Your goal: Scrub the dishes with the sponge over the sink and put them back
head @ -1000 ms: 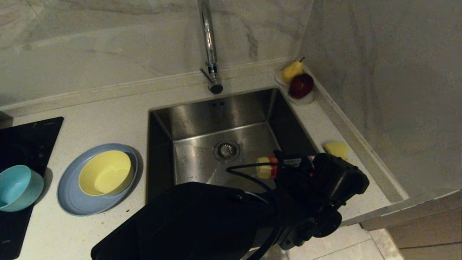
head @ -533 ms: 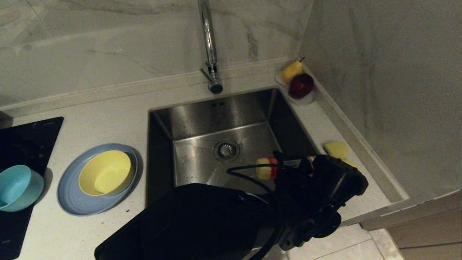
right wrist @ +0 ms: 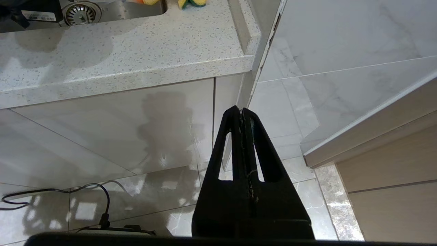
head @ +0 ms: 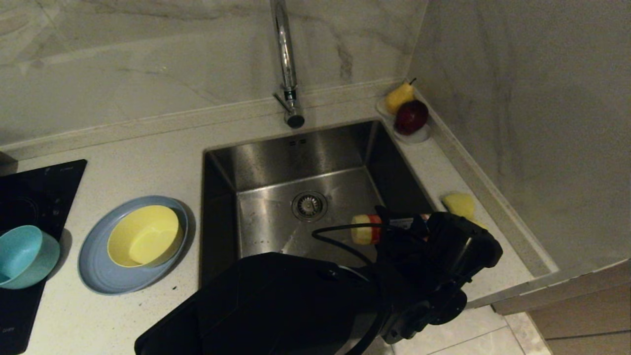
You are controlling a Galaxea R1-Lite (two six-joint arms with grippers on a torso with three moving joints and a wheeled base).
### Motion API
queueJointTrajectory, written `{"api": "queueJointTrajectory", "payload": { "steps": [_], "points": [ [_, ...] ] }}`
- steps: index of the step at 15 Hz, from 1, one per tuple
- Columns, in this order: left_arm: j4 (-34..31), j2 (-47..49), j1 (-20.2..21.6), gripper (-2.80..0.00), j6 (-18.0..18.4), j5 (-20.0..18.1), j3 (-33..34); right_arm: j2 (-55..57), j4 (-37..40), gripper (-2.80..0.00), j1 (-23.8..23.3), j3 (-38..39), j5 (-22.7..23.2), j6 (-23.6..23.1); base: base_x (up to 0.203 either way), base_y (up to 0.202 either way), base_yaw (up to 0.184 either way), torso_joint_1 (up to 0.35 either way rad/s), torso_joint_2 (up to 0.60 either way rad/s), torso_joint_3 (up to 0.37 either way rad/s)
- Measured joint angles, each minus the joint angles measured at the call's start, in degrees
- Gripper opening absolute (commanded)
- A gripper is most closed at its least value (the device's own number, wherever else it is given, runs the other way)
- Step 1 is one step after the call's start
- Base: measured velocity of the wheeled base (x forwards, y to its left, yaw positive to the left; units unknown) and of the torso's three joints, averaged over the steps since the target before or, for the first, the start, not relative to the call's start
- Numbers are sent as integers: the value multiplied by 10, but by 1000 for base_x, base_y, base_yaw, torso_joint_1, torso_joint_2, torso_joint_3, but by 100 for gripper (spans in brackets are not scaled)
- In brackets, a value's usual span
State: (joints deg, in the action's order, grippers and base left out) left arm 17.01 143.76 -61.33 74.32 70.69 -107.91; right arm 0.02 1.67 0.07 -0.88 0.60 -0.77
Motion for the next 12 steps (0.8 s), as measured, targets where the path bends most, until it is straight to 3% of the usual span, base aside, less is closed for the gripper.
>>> {"api": "queueJointTrajectory", "payload": {
  "steps": [4, 12],
  "points": [
    [33, 0, 2, -280, 4, -3, -2, 0, 0, -280, 0, 0, 0, 0, 0, 0, 0, 0, 0, 0],
    [42, -2, 19, -280, 51, -4, -2, 0, 0, -280, 0, 0, 0, 0, 0, 0, 0, 0, 0, 0]
  ]
}}
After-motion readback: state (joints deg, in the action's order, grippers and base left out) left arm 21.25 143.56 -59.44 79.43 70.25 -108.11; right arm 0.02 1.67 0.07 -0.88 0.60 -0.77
